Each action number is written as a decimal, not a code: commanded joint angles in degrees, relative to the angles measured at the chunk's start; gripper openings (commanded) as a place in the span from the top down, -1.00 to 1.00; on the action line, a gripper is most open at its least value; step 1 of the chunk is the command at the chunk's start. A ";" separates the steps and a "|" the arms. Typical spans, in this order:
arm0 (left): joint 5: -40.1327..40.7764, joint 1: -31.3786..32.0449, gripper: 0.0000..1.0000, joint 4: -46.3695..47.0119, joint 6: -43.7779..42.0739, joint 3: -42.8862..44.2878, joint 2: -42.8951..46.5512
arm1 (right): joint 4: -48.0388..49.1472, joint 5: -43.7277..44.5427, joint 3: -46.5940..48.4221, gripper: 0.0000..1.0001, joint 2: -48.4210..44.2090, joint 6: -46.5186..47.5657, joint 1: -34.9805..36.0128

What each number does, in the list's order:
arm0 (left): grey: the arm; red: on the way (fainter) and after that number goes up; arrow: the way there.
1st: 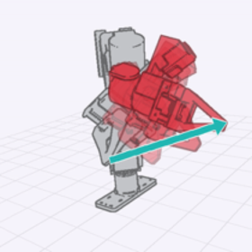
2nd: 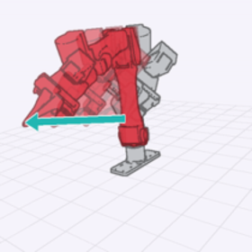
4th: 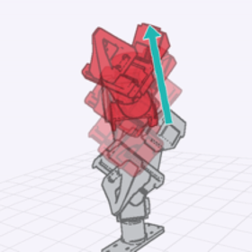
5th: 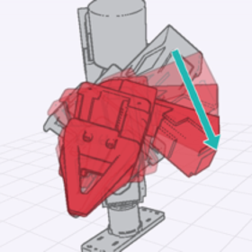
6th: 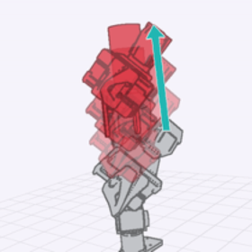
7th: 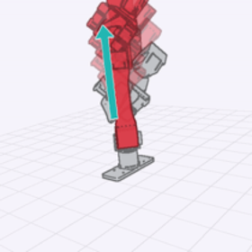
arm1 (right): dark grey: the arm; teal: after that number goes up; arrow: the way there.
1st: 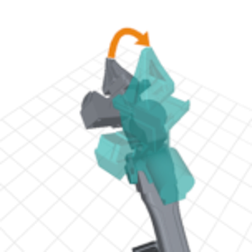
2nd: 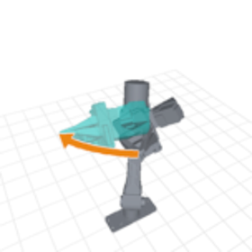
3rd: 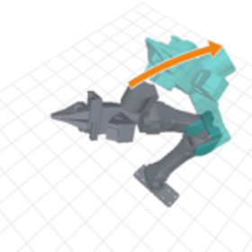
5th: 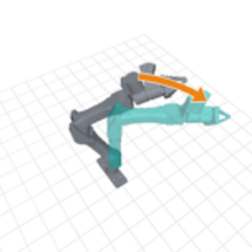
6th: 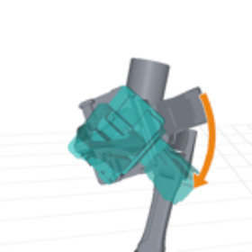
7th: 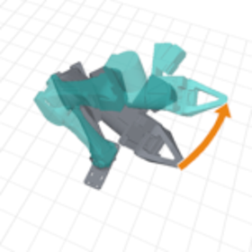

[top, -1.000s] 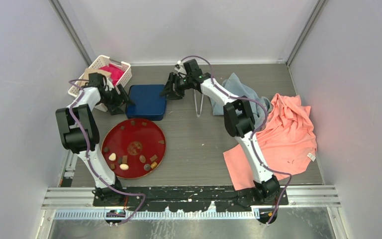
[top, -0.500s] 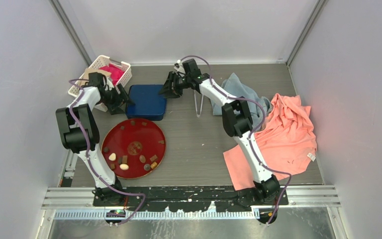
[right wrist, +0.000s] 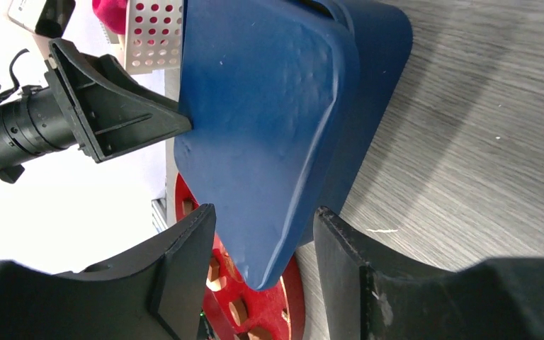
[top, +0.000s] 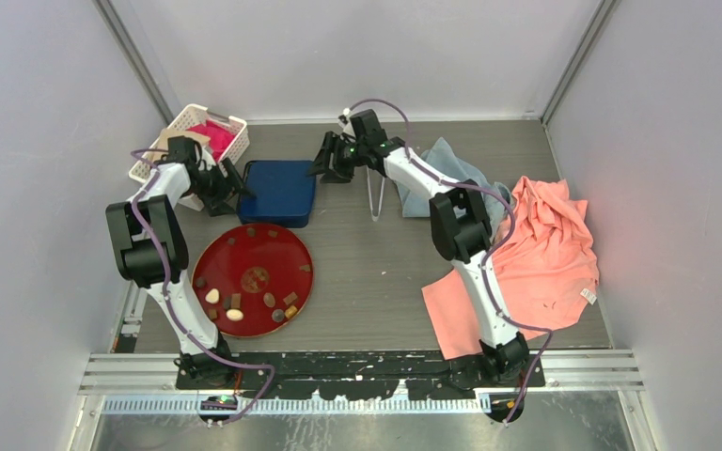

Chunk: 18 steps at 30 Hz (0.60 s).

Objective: Pack the chocolate
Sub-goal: Close the box lid on the packing box.

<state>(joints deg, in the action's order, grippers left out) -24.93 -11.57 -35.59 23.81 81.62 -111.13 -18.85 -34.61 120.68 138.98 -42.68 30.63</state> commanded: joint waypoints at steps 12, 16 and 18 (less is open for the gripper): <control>0.78 0.21 -0.48 -0.84 -0.61 1.96 -0.32 | 0.93 -0.56 2.98 -0.11 0.41 -0.04 1.42; 0.44 0.21 -0.48 -0.96 -0.59 2.06 -0.20 | 0.72 -1.63 5.43 -0.10 2.61 -0.93 1.96; 0.39 0.23 -0.48 -1.20 -0.65 2.29 -0.09 | 1.35 -1.70 5.87 -0.09 3.14 -1.30 2.34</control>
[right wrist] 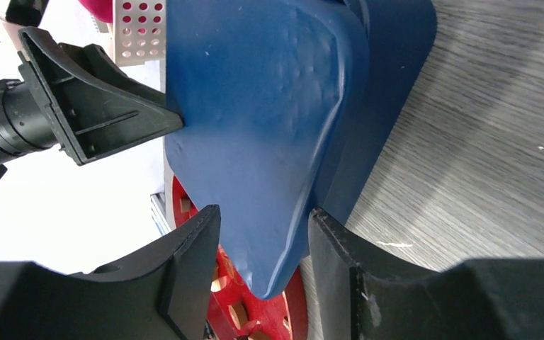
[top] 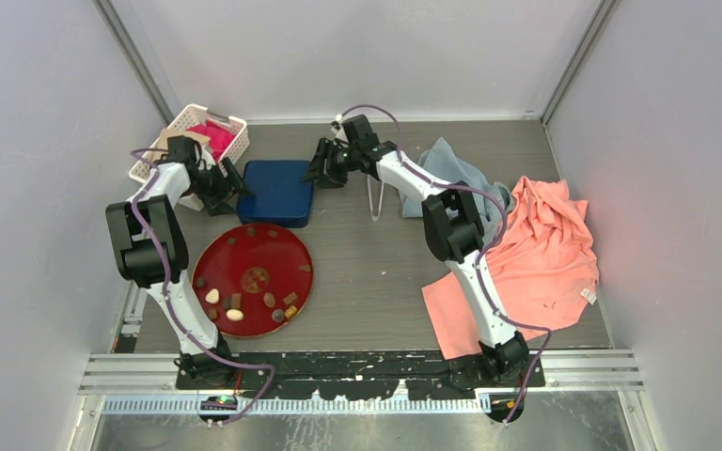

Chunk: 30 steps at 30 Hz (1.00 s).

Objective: Pack the chocolate
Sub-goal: Close the box lid on the packing box.

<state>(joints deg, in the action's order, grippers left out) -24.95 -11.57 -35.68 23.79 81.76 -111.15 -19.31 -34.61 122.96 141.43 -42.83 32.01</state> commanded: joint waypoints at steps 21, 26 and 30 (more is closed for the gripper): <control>-0.36 0.14 -0.46 -1.38 -0.23 3.98 -1.99 | 2.55 -0.15 -0.73 -0.21 -4.80 2.25 1.25; -0.66 0.14 -0.46 -1.21 -0.13 4.44 -1.70 | 6.36 4.15 -15.87 -0.24 -14.66 5.77 2.99; -1.06 0.14 -0.47 -0.97 0.09 4.65 -2.12 | 7.95 5.42 -20.88 -0.29 -18.40 8.51 6.95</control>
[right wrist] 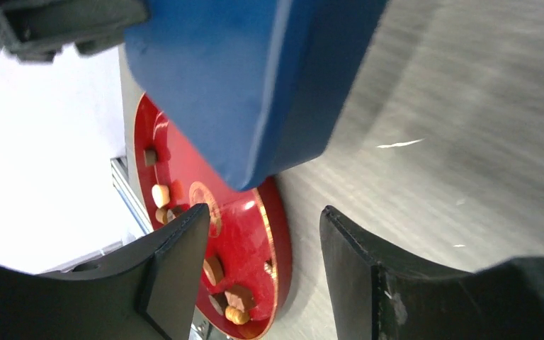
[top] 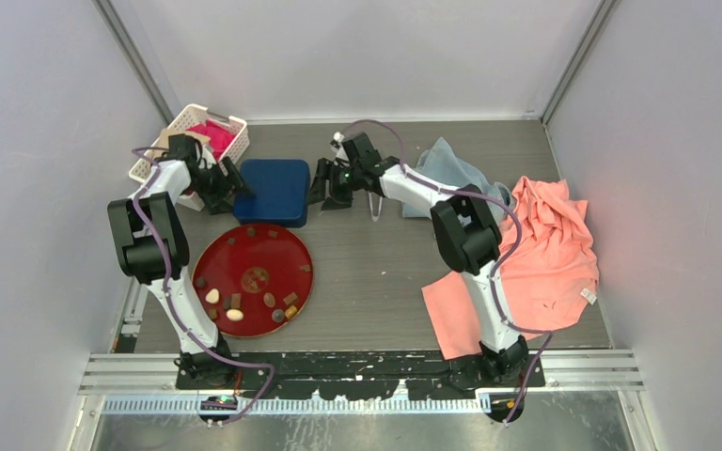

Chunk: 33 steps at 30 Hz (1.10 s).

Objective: Pack the chocolate
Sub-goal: Close the box lid on the packing box.

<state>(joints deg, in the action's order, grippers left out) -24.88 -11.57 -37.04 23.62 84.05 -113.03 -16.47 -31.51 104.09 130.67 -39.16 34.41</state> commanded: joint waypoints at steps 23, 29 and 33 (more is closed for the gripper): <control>-1.85 0.11 -0.46 0.82 0.64 2.09 -0.35 | -1.43 15.40 15.54 -0.33 6.02 5.96 14.06; -2.00 0.14 -0.47 0.91 0.71 2.19 -0.30 | -2.47 18.11 16.66 -0.33 7.20 7.72 14.09; -2.35 0.11 -0.47 0.92 0.79 2.15 -0.22 | -3.44 21.13 19.55 -0.35 8.23 9.11 14.10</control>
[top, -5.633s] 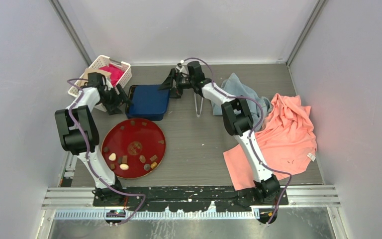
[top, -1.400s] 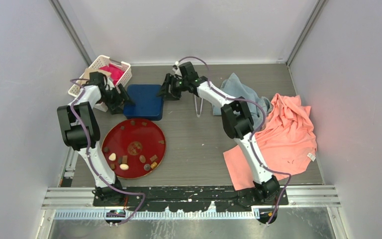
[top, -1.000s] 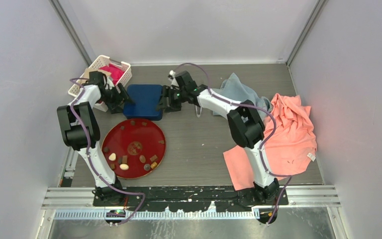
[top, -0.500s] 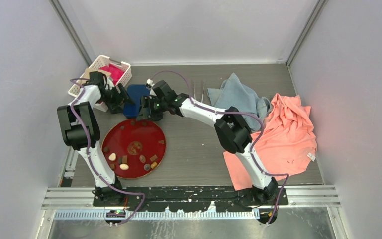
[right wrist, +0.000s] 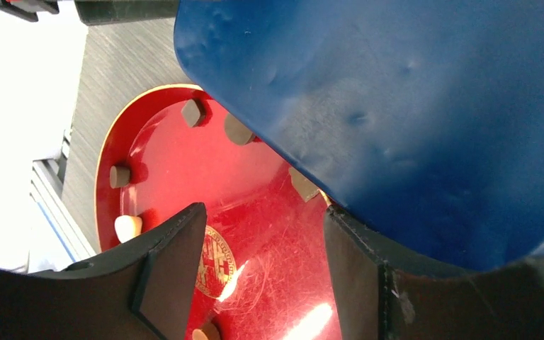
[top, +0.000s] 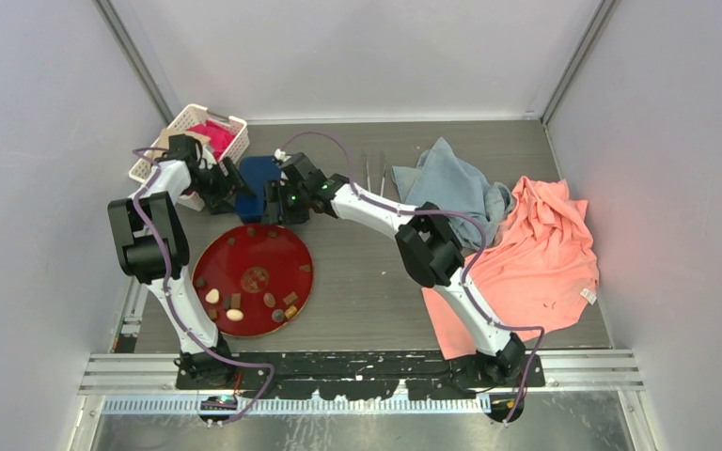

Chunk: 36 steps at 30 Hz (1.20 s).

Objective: Pack the chocolate
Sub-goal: Close the box lid on the packing box.

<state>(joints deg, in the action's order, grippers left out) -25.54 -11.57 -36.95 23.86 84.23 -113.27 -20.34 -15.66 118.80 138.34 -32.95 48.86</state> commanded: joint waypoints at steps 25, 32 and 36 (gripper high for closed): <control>-3.89 0.15 -0.45 1.79 1.95 1.16 2.02 | 14.97 7.64 -11.87 -0.56 -10.16 -14.83 -1.31; -3.82 0.06 -0.46 2.05 2.07 0.94 2.80 | 17.57 11.31 -12.27 -0.64 -6.30 -21.87 -2.48; -4.16 0.13 -0.46 2.01 2.23 1.20 2.63 | 18.67 12.48 -10.67 -0.66 -4.50 -22.77 -2.55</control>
<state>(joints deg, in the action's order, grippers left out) -27.88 -11.57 -36.49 25.52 84.23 -113.25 -6.90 -6.35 106.17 133.43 -52.34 46.63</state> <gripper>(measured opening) 0.730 0.825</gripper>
